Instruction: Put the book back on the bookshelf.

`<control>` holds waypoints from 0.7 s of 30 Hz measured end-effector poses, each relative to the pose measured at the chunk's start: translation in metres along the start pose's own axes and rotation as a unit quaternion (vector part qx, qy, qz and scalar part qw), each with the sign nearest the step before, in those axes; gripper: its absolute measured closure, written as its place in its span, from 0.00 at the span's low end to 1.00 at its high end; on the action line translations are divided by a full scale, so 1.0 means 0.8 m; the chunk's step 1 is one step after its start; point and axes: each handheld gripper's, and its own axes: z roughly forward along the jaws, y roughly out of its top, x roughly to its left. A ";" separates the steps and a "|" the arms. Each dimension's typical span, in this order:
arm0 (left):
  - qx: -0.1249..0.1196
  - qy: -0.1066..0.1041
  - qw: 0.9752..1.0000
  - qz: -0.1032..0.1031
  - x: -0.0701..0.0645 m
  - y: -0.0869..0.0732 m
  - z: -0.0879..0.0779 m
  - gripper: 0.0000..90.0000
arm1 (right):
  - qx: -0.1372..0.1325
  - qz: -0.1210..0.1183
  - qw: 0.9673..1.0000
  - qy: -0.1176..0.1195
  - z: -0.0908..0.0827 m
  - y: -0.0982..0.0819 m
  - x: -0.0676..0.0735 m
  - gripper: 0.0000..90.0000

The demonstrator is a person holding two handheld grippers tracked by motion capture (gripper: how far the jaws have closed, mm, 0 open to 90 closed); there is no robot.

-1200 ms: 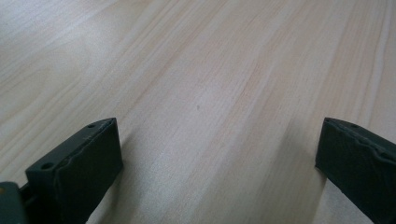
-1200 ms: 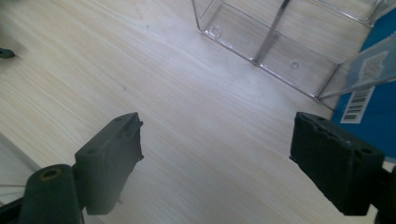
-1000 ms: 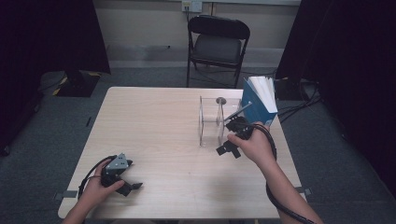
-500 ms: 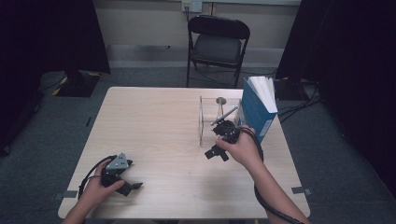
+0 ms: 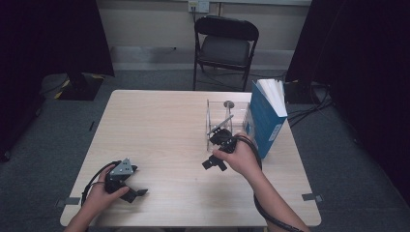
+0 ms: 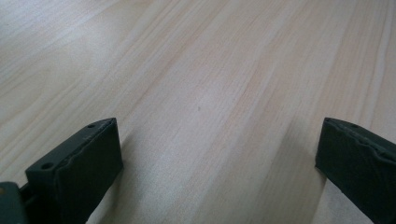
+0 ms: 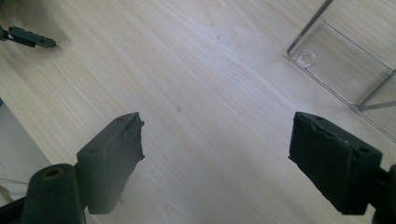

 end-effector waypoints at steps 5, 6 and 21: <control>0.000 0.000 1.000 0.000 0.000 0.000 0.000 0.00 | -0.002 -0.009 1.000 0.008 0.009 0.004 0.008 0.19; 0.000 0.000 1.000 0.000 0.000 0.000 0.000 0.00 | -0.004 -0.013 1.000 0.009 0.012 0.005 0.009 0.19; 0.000 -0.001 1.000 -0.001 0.000 0.000 0.000 0.00 | 0.004 -0.039 0.999 0.024 0.050 0.013 0.031 0.19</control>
